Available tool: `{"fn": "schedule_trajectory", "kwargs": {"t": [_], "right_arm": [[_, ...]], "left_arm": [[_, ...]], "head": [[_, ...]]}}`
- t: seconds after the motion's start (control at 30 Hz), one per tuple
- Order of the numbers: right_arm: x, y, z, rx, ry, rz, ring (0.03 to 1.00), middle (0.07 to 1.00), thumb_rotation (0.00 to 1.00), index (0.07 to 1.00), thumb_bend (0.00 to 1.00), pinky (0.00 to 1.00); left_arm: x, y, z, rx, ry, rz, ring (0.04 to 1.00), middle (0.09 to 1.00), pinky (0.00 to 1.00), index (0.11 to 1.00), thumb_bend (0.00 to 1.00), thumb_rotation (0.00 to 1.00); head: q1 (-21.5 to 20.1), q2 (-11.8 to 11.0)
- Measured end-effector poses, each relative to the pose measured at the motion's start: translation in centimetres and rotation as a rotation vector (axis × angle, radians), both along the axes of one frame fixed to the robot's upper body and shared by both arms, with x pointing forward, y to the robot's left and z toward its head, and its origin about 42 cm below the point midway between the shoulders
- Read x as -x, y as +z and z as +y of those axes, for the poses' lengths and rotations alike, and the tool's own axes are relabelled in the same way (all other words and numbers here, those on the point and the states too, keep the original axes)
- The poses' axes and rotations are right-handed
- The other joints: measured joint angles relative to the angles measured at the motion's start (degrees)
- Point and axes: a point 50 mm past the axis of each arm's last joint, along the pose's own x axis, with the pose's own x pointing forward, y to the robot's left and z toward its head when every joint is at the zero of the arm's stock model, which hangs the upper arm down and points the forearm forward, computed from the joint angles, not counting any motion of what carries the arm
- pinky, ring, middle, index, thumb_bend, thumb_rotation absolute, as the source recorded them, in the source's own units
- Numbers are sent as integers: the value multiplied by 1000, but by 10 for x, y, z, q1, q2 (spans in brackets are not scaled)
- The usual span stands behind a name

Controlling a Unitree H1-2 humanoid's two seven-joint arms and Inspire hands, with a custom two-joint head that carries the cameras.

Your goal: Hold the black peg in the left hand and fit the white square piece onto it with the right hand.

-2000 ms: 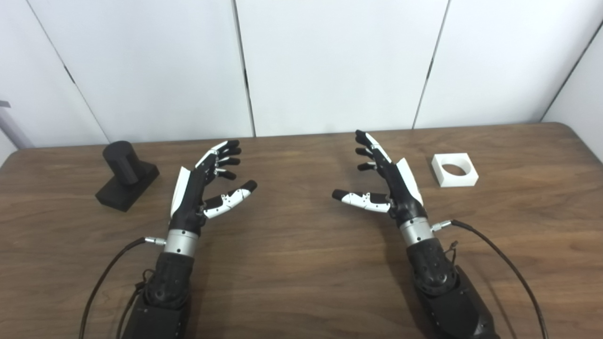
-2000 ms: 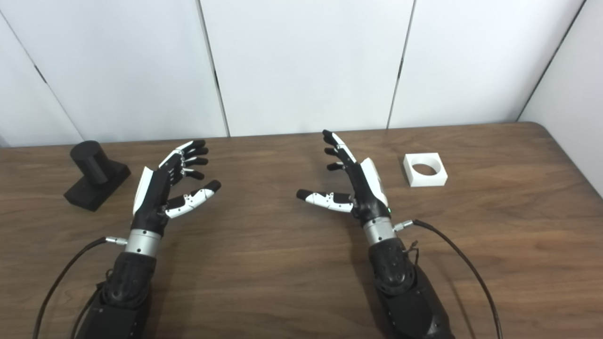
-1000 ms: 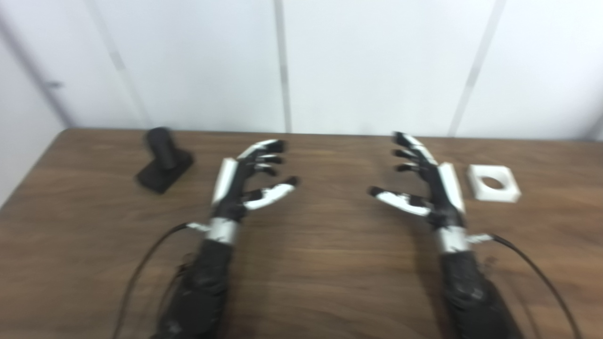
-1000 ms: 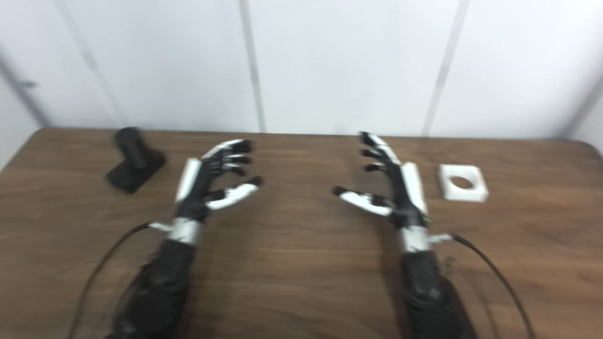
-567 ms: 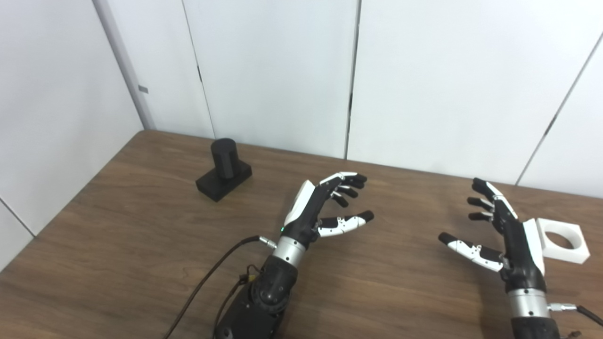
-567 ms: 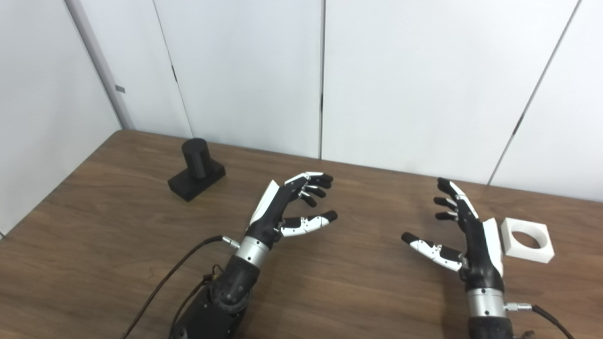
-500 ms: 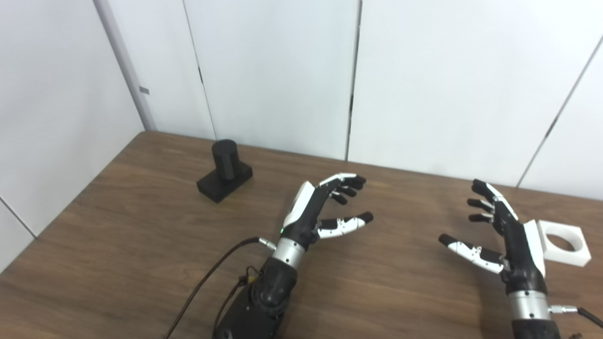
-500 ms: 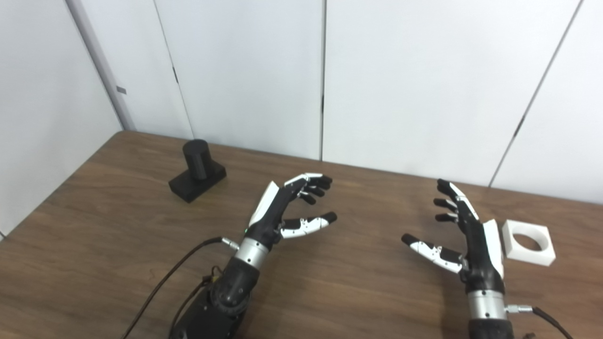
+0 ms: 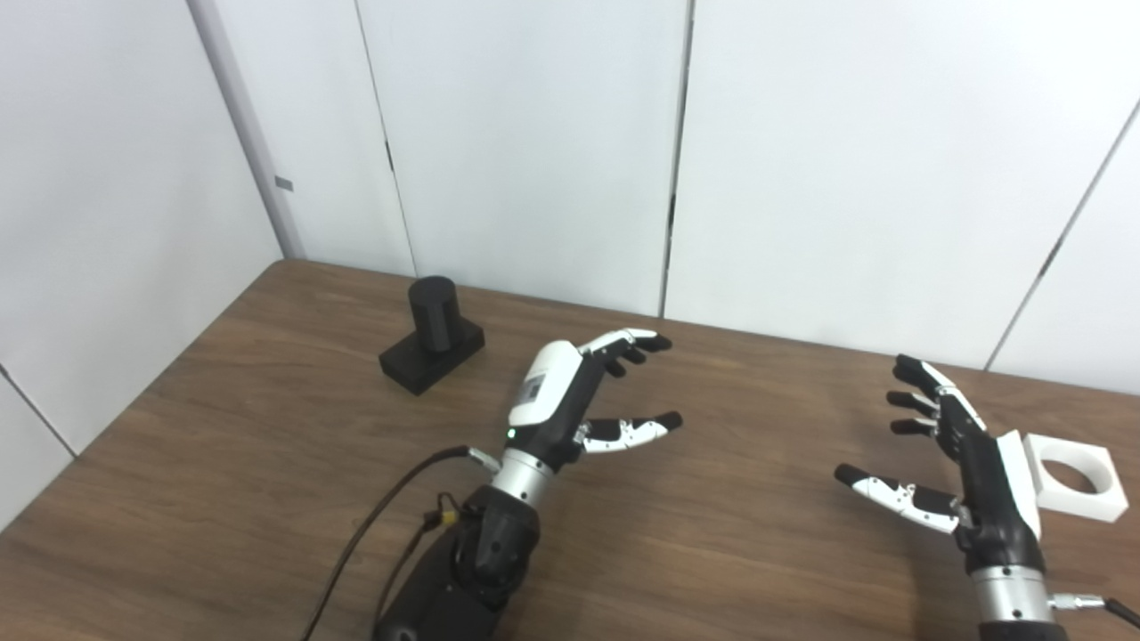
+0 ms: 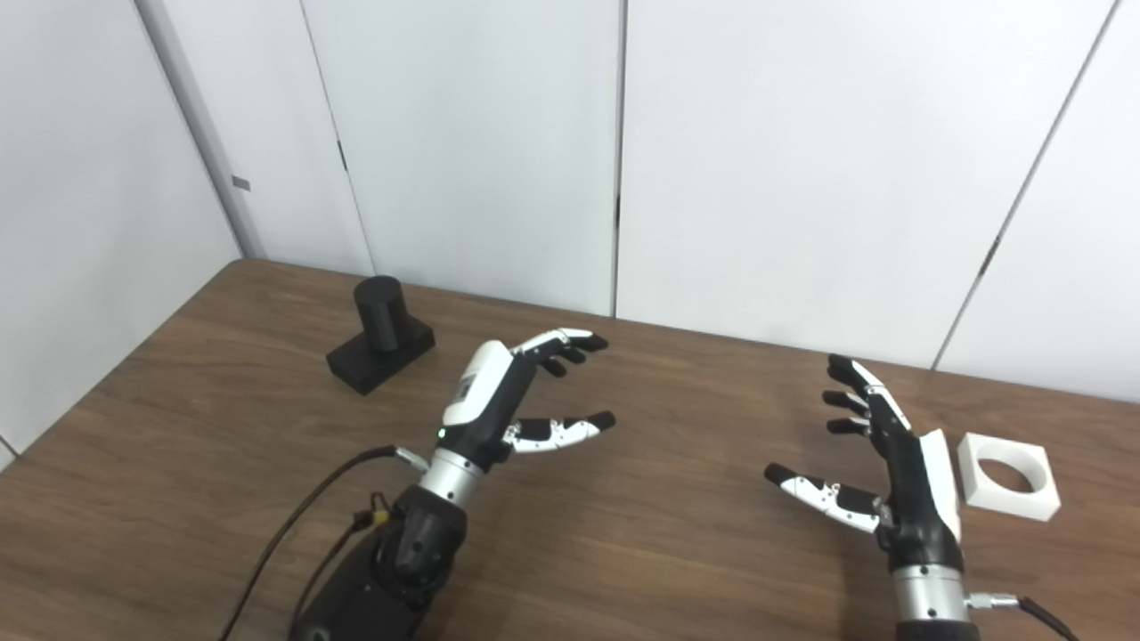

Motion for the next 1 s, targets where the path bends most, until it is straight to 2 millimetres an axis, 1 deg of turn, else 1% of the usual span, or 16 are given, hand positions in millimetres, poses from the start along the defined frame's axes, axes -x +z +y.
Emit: {"fn": "schedule_trajectory", "kwargs": {"t": [0.07,0.13,0.2,0.3,0.4,0.47,0.63,0.77,0.9,0.93,1.0], "right_arm": [[0,0,-1,0,-1,0,759,838,82,843,643,636],[0,0,-1,0,-1,1,758,835,91,841,646,635],[0,0,-2,-2,0,2,755,833,91,839,647,630],[0,0,-2,-1,1,3,755,833,99,838,645,633],[0,0,-3,0,0,6,751,831,91,837,643,636],[-1,1,-4,0,0,8,752,831,83,838,641,637],[-1,2,-3,0,7,6,749,828,84,837,642,643],[-1,2,-4,-6,11,9,751,827,77,838,643,646],[-1,2,-5,-8,9,9,750,827,72,838,645,649],[-1,2,-5,-10,8,9,752,828,73,839,644,648],[-1,3,-5,-11,7,10,754,828,79,840,643,648]], "left_arm": [[-1,2,6,-13,26,-1,631,710,518,728,727,220],[-2,6,10,-11,57,3,644,725,510,728,730,204],[-2,12,13,-11,80,0,677,740,542,732,731,194],[-3,19,21,-26,97,-14,701,751,575,733,731,180],[-5,21,34,-60,135,-9,737,767,630,740,734,181],[-5,25,44,-87,164,-9,747,775,635,749,733,189],[-5,34,64,-131,212,-26,766,799,649,775,746,246],[-6,36,77,-135,254,-12,784,816,677,803,750,232],[-6,40,91,-148,280,-15,764,814,649,809,759,233],[-6,41,94,-154,286,-16,780,820,663,812,767,253],[-6,44,103,-161,304,-17,796,829,675,817,771,263]], "head": [[1,1],[2,1],[3,1],[4,1],[4,1],[4,1],[6,0],[7,1],[9,1],[10,1],[11,1]]}}
